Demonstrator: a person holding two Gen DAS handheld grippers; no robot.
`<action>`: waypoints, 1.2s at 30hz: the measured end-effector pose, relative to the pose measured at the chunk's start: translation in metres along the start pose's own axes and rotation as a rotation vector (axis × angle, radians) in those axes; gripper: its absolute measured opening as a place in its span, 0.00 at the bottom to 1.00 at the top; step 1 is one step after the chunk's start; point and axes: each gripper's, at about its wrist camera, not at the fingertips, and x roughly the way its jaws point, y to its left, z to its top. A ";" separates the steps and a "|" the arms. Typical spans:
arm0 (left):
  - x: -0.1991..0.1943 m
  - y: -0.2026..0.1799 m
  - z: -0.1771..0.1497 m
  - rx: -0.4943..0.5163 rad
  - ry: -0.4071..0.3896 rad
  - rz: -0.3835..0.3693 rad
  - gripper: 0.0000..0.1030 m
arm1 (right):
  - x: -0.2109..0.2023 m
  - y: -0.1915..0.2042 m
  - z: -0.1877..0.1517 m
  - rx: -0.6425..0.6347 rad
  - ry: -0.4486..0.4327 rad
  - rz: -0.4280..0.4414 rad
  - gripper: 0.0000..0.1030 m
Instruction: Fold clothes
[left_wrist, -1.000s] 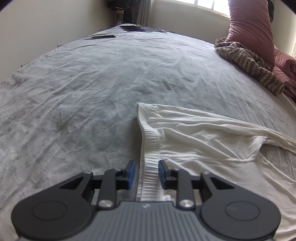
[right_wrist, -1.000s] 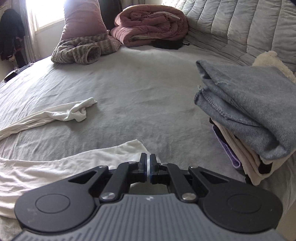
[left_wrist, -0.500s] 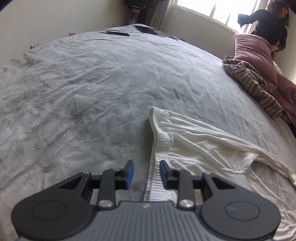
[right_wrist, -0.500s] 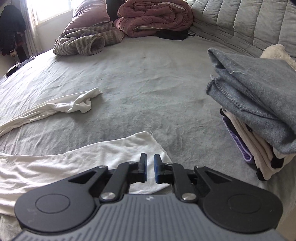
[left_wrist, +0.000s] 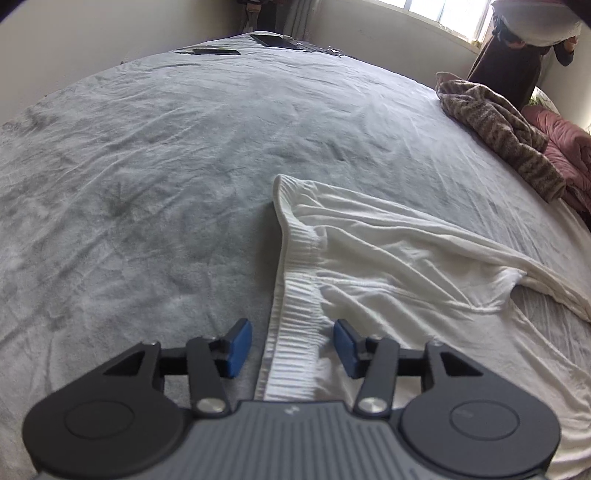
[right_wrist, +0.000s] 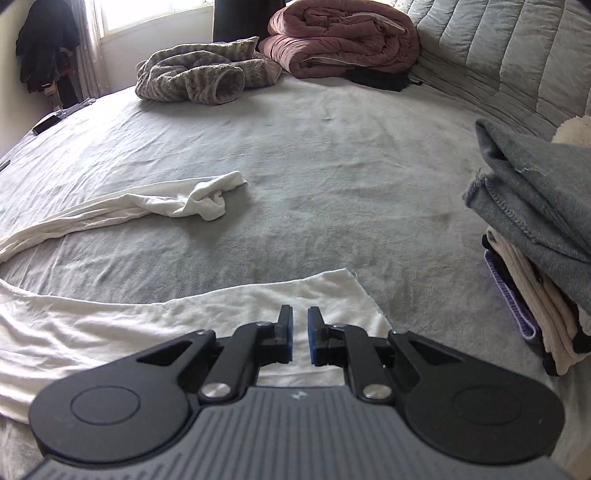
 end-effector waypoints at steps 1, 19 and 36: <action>0.001 -0.002 -0.001 0.003 -0.005 0.017 0.29 | 0.000 0.000 0.000 -0.001 -0.001 0.001 0.13; -0.022 0.022 0.005 -0.015 -0.071 0.082 0.21 | -0.001 0.007 -0.002 -0.018 -0.001 0.016 0.13; -0.036 0.064 -0.014 -0.261 0.071 -0.123 0.42 | 0.006 0.031 -0.003 -0.081 0.018 0.049 0.13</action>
